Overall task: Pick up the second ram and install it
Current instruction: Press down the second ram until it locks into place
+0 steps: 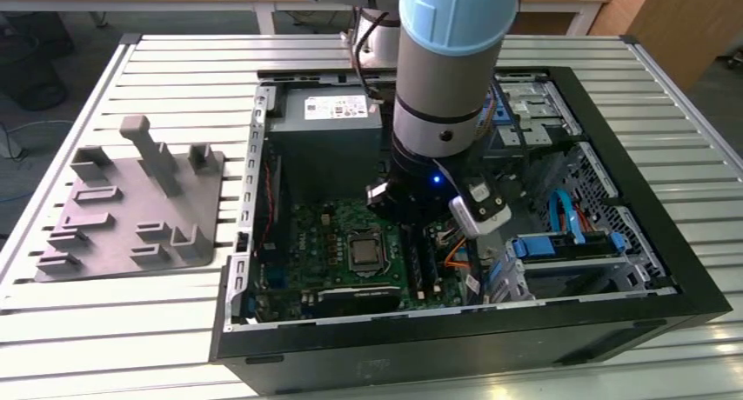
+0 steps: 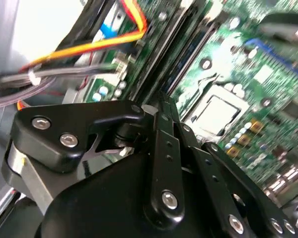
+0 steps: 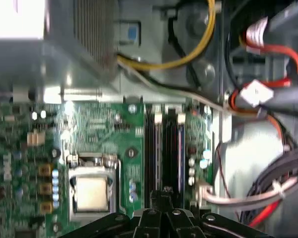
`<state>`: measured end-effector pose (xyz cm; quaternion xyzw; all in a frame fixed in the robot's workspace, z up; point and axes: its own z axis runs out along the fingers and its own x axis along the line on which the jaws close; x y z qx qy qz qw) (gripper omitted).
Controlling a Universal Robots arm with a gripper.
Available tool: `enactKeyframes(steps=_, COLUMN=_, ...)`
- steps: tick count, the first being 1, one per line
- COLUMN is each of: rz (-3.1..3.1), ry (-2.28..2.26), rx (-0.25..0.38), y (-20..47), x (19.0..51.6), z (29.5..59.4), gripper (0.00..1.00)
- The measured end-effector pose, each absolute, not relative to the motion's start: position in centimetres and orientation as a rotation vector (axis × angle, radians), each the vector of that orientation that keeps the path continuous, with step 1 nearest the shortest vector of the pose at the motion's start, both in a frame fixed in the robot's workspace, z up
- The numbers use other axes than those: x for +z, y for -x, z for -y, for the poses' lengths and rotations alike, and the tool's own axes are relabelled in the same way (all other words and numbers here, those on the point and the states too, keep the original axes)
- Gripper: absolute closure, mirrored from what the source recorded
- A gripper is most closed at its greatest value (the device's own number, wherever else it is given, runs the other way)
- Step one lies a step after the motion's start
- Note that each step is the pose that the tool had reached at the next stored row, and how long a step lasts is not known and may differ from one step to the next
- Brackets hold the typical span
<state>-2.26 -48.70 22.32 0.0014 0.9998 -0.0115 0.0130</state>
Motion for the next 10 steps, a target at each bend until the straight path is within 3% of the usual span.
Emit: enactKeyframes(steps=10, rz=-3.115, ry=-0.004, rx=-0.063, y=2.3, x=22.1, z=51.8, gripper=0.9)
